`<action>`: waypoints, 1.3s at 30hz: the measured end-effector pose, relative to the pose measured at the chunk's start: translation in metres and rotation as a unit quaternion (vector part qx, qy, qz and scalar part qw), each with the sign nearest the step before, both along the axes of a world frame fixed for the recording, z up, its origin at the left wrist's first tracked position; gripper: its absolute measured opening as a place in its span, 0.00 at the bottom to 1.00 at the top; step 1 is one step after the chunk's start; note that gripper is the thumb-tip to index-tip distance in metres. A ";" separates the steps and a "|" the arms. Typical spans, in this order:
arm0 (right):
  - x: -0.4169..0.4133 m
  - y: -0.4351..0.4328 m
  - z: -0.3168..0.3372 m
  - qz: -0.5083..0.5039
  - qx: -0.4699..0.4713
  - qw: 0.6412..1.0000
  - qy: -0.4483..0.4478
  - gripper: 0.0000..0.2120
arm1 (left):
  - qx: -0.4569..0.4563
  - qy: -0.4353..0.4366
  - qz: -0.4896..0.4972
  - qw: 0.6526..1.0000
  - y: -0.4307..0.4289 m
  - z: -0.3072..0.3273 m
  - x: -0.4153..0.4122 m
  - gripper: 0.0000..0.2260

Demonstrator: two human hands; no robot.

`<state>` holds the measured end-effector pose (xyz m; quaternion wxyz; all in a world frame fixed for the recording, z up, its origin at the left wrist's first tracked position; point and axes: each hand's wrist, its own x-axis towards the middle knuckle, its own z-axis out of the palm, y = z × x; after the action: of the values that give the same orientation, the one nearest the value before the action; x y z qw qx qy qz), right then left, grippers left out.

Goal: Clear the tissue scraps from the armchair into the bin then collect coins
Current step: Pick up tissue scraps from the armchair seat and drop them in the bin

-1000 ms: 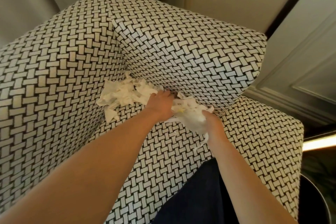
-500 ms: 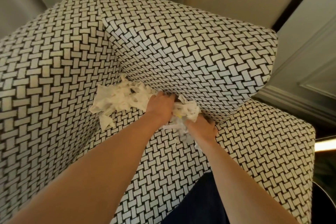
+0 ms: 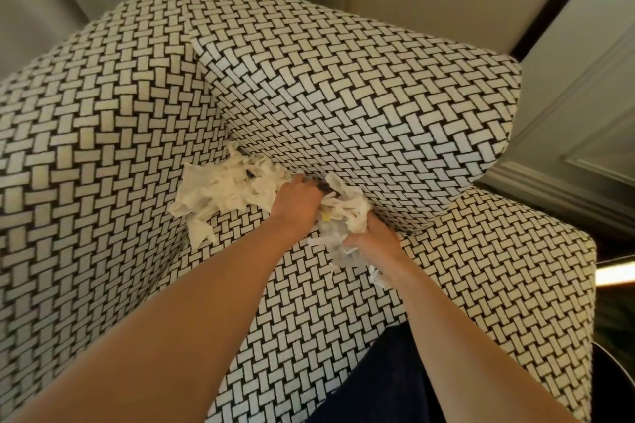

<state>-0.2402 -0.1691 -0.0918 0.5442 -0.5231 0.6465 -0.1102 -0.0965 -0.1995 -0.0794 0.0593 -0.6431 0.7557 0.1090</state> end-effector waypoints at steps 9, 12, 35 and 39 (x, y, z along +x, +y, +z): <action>0.005 0.000 0.005 -0.003 -0.042 0.998 0.042 0.33 | 0.044 0.003 -0.016 0.999 -0.002 0.000 0.005 0.23; 0.005 -0.001 0.006 0.014 -0.024 0.999 0.040 0.39 | 0.069 -0.008 -0.009 0.998 -0.014 0.007 0.004 0.21; 0.002 0.006 0.011 0.063 -0.005 0.993 -0.099 0.38 | 0.059 -0.069 -0.060 0.994 0.009 0.020 0.017 0.23; -0.002 0.014 0.020 0.114 -0.005 0.988 -0.101 0.35 | 0.028 -0.028 -0.058 0.998 0.019 0.025 0.028 0.22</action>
<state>-0.2423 -0.1555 -0.0713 0.6131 -0.5824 0.5238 -0.1028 -0.0683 -0.1803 -0.0545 0.1048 -0.5989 0.7865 0.1085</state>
